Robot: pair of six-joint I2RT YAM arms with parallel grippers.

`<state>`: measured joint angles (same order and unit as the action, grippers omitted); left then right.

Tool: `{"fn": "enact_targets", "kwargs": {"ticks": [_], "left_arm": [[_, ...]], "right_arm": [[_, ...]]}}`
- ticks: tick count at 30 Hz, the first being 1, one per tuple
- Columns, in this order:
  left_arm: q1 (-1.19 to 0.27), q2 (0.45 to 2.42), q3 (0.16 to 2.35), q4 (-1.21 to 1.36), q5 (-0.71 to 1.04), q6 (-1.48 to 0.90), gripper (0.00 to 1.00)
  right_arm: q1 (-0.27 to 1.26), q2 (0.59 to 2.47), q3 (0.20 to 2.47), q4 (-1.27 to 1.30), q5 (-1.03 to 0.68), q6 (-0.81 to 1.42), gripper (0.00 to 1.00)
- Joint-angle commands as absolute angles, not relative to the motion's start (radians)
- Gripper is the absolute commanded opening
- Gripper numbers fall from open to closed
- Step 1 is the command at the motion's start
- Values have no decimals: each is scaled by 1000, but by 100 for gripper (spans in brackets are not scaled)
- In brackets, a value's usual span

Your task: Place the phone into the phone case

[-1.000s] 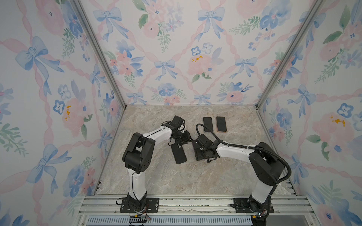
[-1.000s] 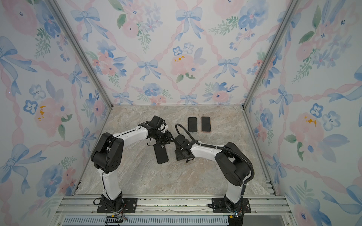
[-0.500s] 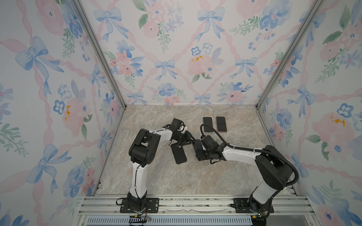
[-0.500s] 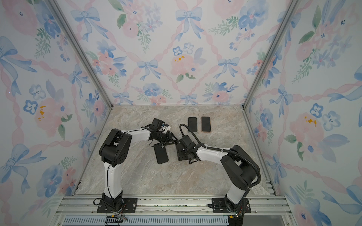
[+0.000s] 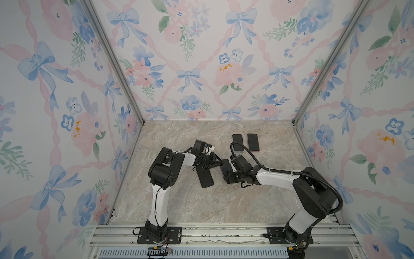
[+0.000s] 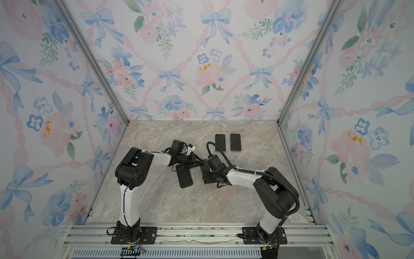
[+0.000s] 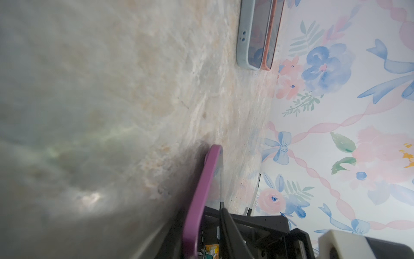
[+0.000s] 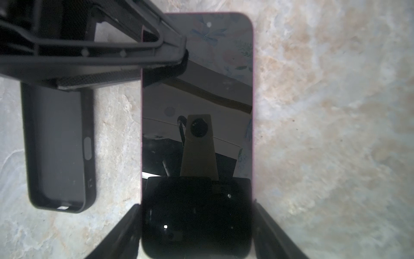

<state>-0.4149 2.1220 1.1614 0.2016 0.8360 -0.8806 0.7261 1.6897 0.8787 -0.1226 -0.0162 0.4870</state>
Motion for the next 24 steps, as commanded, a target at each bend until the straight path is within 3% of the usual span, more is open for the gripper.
{"fn": "enact_targets", "kwargs": {"ticks": [1,12,20,24], "left_arm": [[-407,2153,1150,232,846,-888,23],[-403,2138,1124,272,855,-908,13],[-402,2134,1099,295,855,-914,11],[-400,2126,1094,300,849,-923,9]], "right_arm": [[715,1717,838,-185,-52,485,64],[714,1712,853,-207,-37,478,67],[716,1693,913,-289,9,445,90],[718,1660,946,-328,28,442,93]]}}
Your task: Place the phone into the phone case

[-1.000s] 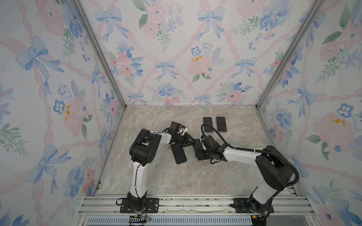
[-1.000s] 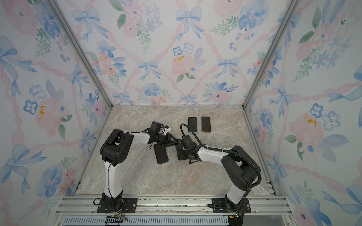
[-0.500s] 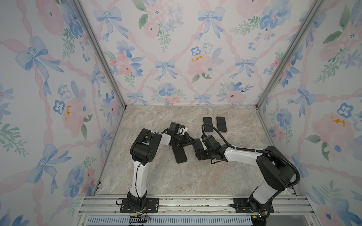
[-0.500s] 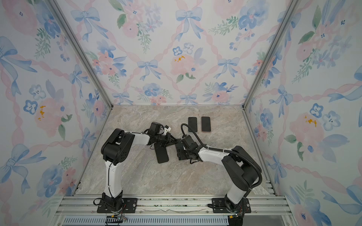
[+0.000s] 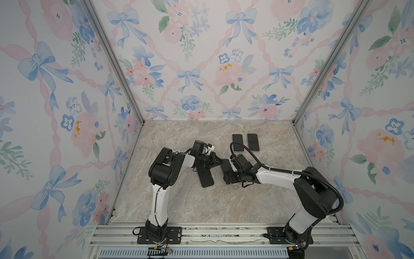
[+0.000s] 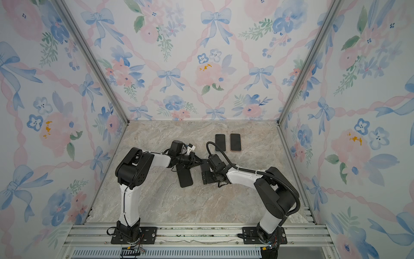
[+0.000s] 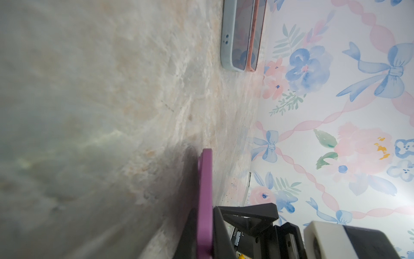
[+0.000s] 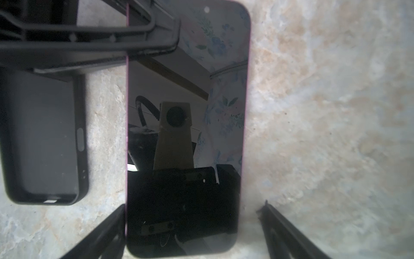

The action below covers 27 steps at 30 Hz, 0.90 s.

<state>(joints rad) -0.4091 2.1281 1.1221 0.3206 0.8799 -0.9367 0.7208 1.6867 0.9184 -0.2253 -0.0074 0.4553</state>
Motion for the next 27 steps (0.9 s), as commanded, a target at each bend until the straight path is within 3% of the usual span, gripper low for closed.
{"fn": "enact_targets", "kwargs": {"ticks": [1,6,15,22,27], "left_arm": [[-400,2124,1091,304,849,-929,9],[-400,2099,1048,397,849,-1005,5],[-399,2045,954,690,837,-1237,0],[-404,2023,894,903,807,-1384,0],[-403,2011,854,1013,791,-1455,0]], "right_arm": [[720,1618,955,-340,34,444,93],[724,1502,963,-350,50,529,93],[702,1263,824,-162,-17,943,85],[662,1104,620,129,-73,1222,82],[650,1101,479,394,-116,1422,80]]}}
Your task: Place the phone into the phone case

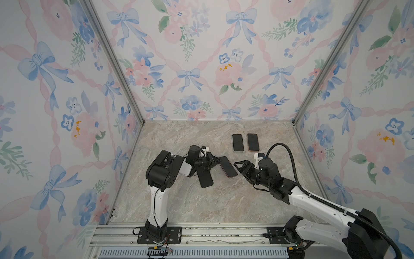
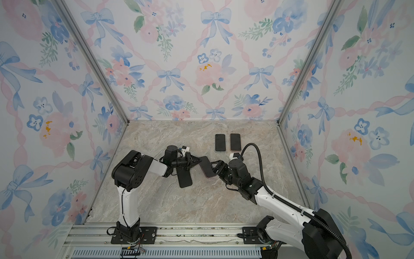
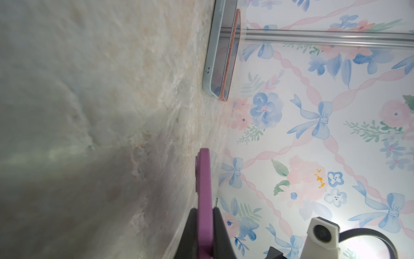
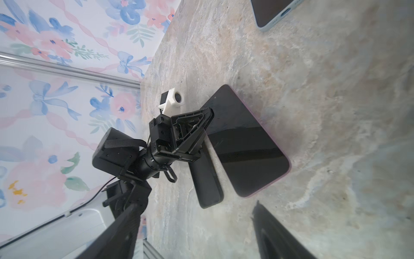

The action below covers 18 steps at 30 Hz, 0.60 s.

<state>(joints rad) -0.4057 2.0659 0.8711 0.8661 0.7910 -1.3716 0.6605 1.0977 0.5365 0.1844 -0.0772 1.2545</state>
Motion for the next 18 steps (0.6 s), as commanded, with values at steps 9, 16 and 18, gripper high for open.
{"fn": "enact_targets", "kwargs": {"ticks": [9,16,18], "left_arm": [[-411,1978,794,1157,752,-1542,0],[-414,2013,759,1341,731,-1647,0],[-419,2021,759,1381,728,-1673,0]], "right_arm": [[646,1172,319,766,-112,1578,74],[649,1114,267,751,-79,1577,73],[649,1098,256,739,-66,1570,73]]}}
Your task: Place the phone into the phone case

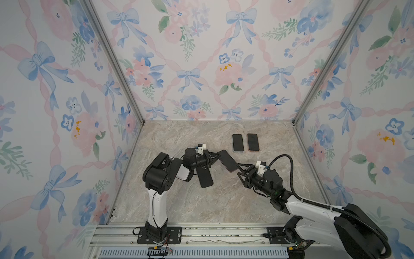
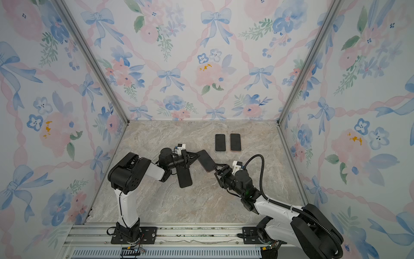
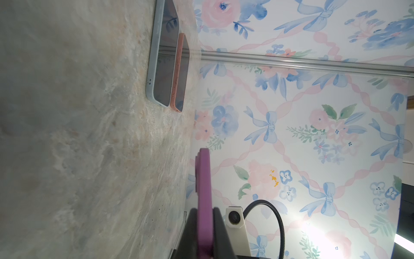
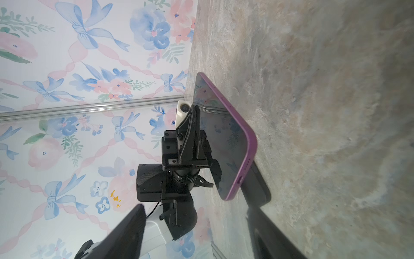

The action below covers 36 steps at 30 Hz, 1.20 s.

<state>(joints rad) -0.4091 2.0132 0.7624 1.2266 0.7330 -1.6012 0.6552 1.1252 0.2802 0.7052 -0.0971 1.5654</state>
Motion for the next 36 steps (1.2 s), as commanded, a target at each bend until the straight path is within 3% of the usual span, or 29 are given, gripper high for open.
{"fn": "enact_targets", "kwargs": {"ticks": [1,6,21,36], "left_arm": [[-421,2022,762,1390,726,-1680,0],[-436,2002,766,1392,712,-1686,0],[-459,1963,780,1408,709,-1723,0],[-466,1968,780,1416,718,-1729,0]], "right_arm": [[647,1091,257,726,-66,1560,73],[644,1082,256,721,-53,1529,69],[601,1246,298,908,-136,1524,41],[592,1256,302,916,-134,1505,18]]}}
